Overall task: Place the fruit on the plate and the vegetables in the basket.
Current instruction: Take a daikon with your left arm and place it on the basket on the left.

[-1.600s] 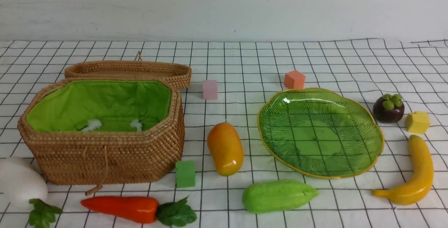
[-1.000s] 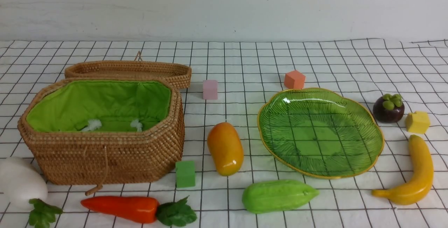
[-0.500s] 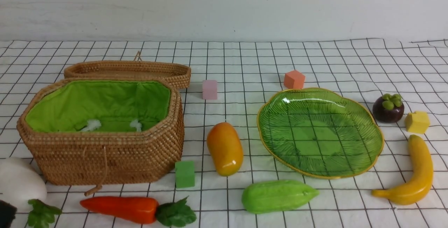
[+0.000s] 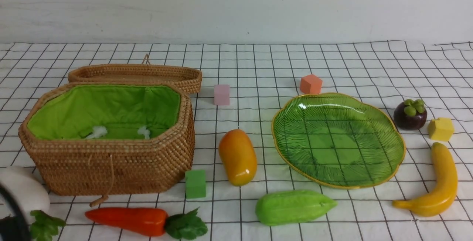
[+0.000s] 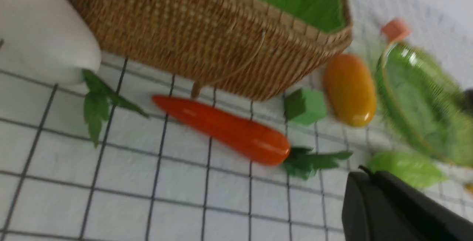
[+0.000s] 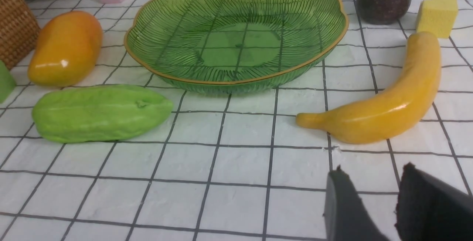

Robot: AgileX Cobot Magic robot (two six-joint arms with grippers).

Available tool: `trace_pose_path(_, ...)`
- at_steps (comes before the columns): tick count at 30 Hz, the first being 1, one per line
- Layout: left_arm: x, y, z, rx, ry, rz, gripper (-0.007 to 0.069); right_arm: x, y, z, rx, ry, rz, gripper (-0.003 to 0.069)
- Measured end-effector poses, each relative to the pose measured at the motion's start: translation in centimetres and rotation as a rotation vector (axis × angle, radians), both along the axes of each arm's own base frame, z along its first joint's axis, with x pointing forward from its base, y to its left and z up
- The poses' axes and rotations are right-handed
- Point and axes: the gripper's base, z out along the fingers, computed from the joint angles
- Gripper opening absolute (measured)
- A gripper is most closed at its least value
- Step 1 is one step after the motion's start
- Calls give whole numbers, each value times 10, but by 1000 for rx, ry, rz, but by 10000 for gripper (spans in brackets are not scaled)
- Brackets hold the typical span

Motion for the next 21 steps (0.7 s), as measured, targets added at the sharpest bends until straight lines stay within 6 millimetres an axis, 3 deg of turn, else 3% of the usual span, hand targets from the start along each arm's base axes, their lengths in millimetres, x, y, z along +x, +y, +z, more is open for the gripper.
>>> trace_pose_path(7,27,-6,7,81,90,-99,-13,0,0,1,15,-4,-2,242)
trace_pose_path(14,31,-7,6,83,117,-112,-13,2,6,14,642,-41,-65,242)
trace_pose_path(18,30,-7,5,83,127,-115,-13,3,4,22,821,-87,-94,238)
trace_pose_path(21,30,-6,5,98,131,-114,-13,-1,12,28,856,6,-35,193)
